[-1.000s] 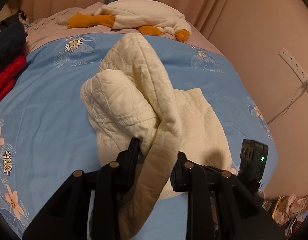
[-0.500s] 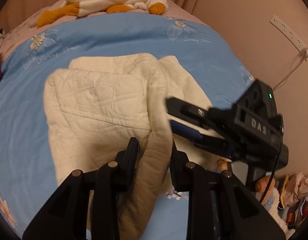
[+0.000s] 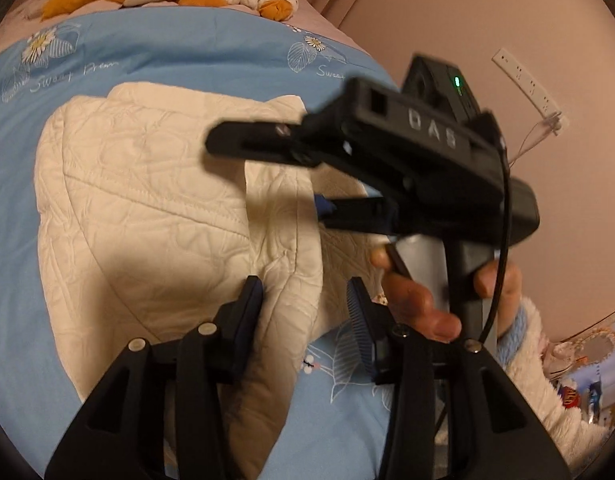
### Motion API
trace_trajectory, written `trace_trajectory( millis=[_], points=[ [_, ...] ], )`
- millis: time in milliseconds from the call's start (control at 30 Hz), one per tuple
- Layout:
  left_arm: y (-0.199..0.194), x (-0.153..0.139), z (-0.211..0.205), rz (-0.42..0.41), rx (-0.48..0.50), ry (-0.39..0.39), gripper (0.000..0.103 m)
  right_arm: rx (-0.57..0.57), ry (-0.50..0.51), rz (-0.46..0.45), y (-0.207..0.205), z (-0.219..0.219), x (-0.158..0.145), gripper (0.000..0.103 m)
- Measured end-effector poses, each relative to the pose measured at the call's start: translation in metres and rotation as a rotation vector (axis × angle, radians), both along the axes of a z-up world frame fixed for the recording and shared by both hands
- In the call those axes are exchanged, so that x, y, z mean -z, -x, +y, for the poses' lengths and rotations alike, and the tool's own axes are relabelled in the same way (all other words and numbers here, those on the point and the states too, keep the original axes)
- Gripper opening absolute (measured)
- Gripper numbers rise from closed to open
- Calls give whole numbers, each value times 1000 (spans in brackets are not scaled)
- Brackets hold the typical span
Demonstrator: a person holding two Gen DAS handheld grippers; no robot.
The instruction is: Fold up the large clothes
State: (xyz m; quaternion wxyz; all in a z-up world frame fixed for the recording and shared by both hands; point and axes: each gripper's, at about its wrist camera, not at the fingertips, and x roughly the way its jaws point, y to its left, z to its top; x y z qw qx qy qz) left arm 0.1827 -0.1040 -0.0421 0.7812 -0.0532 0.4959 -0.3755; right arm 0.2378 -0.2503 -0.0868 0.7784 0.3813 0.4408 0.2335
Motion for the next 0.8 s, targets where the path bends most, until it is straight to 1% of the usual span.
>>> trace_trajectory(
  millis=[67,100,133,167,233,267,300,400,467,500,533,567,633,700,800],
  points=[
    [-1,1,5,16,-14,22,43,-49,27,0,-1,11,-1,80],
    [-1,0,7,22,-16,34,43,-51,58,5,-1,15,-1,80],
    [0,-1,9,25,-16,41,43,-54,88,5,-3,18,0,78],
    [1,-2,11,25,-16,45,43,-55,122,-11,-2,21,1,71],
    [6,-8,17,33,-13,57,43,-68,129,-37,2,20,4,23],
    [7,-11,21,42,-8,81,43,-52,113,-43,5,16,7,22],
    [12,-17,27,55,-2,110,43,-40,112,-54,6,12,7,16],
    [24,-34,49,59,-22,166,44,-9,120,-92,10,11,0,12],
    [29,-45,70,58,-53,214,54,9,138,-113,10,12,-8,11],
    [32,-52,84,52,-77,247,56,16,151,-122,8,13,-11,11],
    [33,-55,92,44,-99,256,62,16,154,-128,7,13,-13,11],
    [34,-60,105,20,-144,246,66,23,166,-133,7,13,-17,10],
    [36,-63,125,-26,-221,196,67,27,181,-140,5,13,-23,10],
    [32,-58,137,-13,-266,174,67,37,189,-160,5,9,-33,10],
    [27,-44,140,-5,-296,131,67,63,194,-211,8,-2,-53,9]
  ],
)
